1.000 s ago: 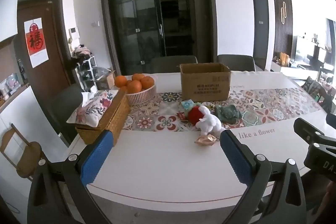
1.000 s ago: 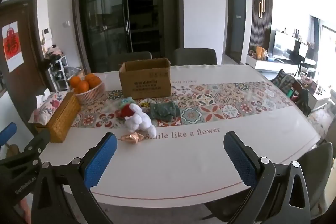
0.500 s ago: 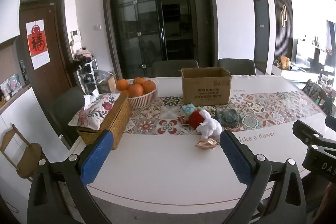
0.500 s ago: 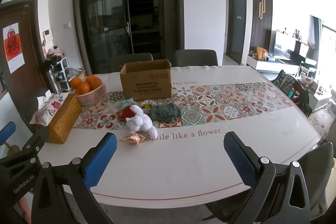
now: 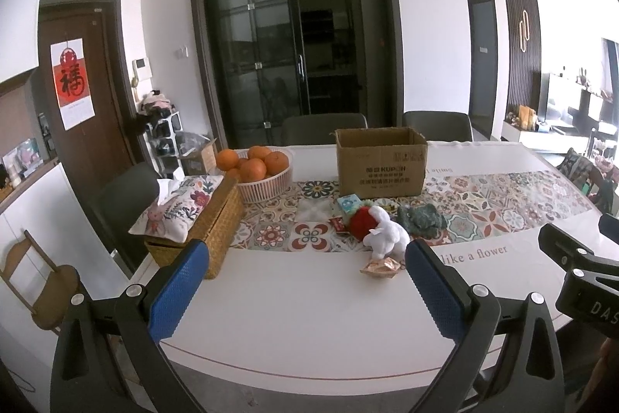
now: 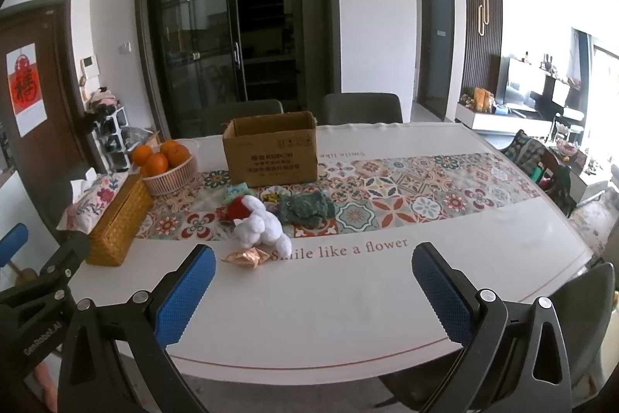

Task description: Organize soft objects

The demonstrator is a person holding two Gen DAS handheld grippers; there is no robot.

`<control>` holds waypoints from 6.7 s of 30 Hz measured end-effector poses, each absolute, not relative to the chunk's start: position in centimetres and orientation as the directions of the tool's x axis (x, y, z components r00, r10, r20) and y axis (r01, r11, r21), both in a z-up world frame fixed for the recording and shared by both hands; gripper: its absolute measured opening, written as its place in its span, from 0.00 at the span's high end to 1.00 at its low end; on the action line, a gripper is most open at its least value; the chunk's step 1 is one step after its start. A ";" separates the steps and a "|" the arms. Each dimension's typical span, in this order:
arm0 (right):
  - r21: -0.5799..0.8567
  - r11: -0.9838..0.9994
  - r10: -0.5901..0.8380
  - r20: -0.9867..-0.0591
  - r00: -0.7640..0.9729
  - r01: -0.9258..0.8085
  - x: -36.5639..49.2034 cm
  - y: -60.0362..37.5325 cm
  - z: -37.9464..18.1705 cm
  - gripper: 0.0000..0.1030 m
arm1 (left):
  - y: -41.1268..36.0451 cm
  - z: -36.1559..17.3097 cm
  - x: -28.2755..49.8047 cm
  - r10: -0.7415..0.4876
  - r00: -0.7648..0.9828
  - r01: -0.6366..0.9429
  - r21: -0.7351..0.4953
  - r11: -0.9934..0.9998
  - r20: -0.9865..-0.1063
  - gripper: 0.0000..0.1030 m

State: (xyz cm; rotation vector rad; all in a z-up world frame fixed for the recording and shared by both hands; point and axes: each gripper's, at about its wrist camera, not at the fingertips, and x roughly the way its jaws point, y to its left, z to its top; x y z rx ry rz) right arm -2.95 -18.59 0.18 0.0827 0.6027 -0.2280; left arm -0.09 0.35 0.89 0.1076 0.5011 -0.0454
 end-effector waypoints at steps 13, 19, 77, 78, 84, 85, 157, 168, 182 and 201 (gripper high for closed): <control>0.013 0.973 -0.183 -0.569 0.801 0.232 -3.0 -18.6 0.4 0.00 | 0.4 1.1 -0.2 -0.016 0.878 0.068 0.091 0.994 -0.479 0.00; 0.015 0.972 -0.185 -0.567 0.802 0.235 -3.0 -18.6 0.4 0.00 | 0.3 1.1 -0.2 -0.016 0.878 0.068 0.091 0.994 -0.479 0.00; 0.089 0.984 -0.055 -0.671 0.739 0.153 2.5 -21.9 -5.2 0.00 | -4.0 -4.9 4.6 -0.100 0.764 0.184 0.066 0.981 -0.638 0.00; 0.092 0.984 -0.049 -0.675 0.736 0.150 3.0 -21.8 -5.4 0.00 | -4.0 -5.2 5.1 -0.105 0.761 0.190 0.065 0.980 -0.640 0.00; 0.078 0.988 -0.042 -0.695 0.718 0.133 7.0 -21.7 -6.7 0.00 | -4.6 -6.7 8.8 -0.139 0.738 0.238 0.062 0.969 -0.661 0.00; 0.079 0.989 -0.036 -0.698 0.715 0.127 7.8 -21.6 -6.9 0.00 | -4.6 -6.9 9.5 -0.146 0.733 0.246 0.059 0.967 -0.665 0.00; 0.261 0.952 0.300 -0.901 0.313 -0.161 27.1 -20.5 -22.9 0.79 | -7.3 -22.2 24.4 -0.239 0.388 0.268 -0.139 0.953 -0.890 0.39; 0.280 0.942 0.333 -0.847 0.414 -0.185 25.6 -20.9 -18.4 0.80 | -7.0 -17.5 23.0 -0.222 0.509 0.234 -0.115 0.965 -0.832 0.39; 0.287 0.933 0.358 -0.777 0.518 -0.216 25.7 -21.0 -13.9 0.81 | -6.6 -12.6 23.8 -0.184 0.618 0.195 -0.078 0.978 -0.765 0.39; 0.276 0.935 0.351 -0.652 0.672 -0.221 27.6 -23.1 -6.9 0.81 | -8.2 -5.7 26.6 -0.169 0.740 0.181 -0.049 0.982 -0.651 0.39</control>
